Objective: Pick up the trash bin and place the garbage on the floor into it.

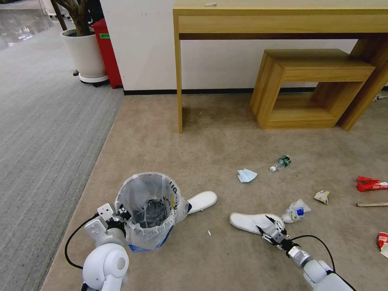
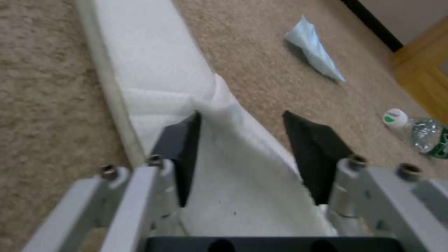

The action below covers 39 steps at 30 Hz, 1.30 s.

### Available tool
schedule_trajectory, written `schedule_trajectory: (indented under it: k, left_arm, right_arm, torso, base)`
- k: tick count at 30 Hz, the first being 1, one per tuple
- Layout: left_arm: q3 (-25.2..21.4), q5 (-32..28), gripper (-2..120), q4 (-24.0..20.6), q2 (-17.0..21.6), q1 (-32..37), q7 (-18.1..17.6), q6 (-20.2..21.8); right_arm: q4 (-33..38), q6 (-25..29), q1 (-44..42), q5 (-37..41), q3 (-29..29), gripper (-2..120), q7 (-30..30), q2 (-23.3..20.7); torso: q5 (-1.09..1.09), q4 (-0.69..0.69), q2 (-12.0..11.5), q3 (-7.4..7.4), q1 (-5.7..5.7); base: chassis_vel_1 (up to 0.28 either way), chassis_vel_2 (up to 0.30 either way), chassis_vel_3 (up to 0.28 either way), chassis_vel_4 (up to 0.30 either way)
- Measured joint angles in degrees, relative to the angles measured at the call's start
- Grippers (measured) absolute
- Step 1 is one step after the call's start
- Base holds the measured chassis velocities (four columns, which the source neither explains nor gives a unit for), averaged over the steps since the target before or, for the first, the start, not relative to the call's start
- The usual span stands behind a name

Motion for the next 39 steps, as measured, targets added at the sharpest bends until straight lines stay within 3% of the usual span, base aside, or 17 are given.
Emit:
schedule_trajectory:
  k: [12, 17, 22, 26, 30, 31, 33, 39]
  left_arm:
    - [0.17, 0.75, 1, 0.37, -0.06, 0.28, 0.04, -0.67]
    - [0.25, 1.02, 1, 0.38, -0.12, 0.42, 0.12, -0.67]
    - [0.31, 1.16, 1, 0.65, -0.06, 0.29, 0.19, -0.68]
    - [0.44, 1.35, 1, 0.78, -0.05, 0.26, 0.30, -0.67]
    - [1.24, 1.46, 1, 0.42, 0.21, 0.19, 0.55, 0.08]
    - [1.24, 1.46, 1, 0.42, 0.21, 0.19, 0.55, 0.08]
    - [1.52, 1.73, 1, 0.05, 0.35, 0.29, 0.72, 0.25]
    - [1.95, 2.21, 1, -0.40, 0.27, 0.53, 0.90, 0.44]
  right_arm:
    - [0.94, 0.45, -0.65, 1.07, 1.05, 0, 0.02, -0.66]
    - [4.91, 0.19, -2.34, 5.71, 0.99, 0, -0.20, -1.83]
    - [15.55, -1.64, -5.67, 15.46, 0.29, 0, -0.82, -4.86]
    - [21.33, -2.46, -7.45, 18.49, 0.17, 0, -1.13, -6.30]
    - [38.56, -3.69, -10.26, 26.05, -0.88, 0, -2.10, -9.83]
    - [38.56, -3.69, -10.26, 26.05, -0.88, 0, -2.10, -9.83]
    - [45.95, -3.87, -10.18, 30.18, -1.99, 0, -2.65, -11.18]
    - [58.54, -4.46, -8.98, 35.96, -4.83, 0, -3.24, -12.74]
  torso:
    - [0.00, 0.00, 0.00, 0.00, 0.00]
    - [-0.01, 0.00, 0.00, 0.00, 0.00]
    - [-0.01, 0.01, 0.00, 0.00, 0.00]
    - [-0.01, 0.00, -0.01, 0.00, 0.00]
    - [-0.01, 0.00, 0.00, 0.00, 0.00]
    - [-0.01, 0.00, 0.00, 0.00, 0.00]
    - [-0.02, 0.01, 0.00, 0.00, 0.00]
    - [-0.01, 0.01, 0.00, 0.00, 0.00]
  base:
    - [0.000, 0.000, 0.000, 0.000]
    - [0.000, 0.000, 0.000, 0.000]
    - [0.000, 0.000, 0.000, 0.000]
    - [0.000, 0.000, 0.000, 0.000]
    - [0.000, 0.000, 0.000, 0.000]
    - [0.000, 0.000, 0.000, 0.000]
    - [0.000, 0.000, 0.000, 0.000]
    - [0.000, 0.000, 0.000, 0.000]
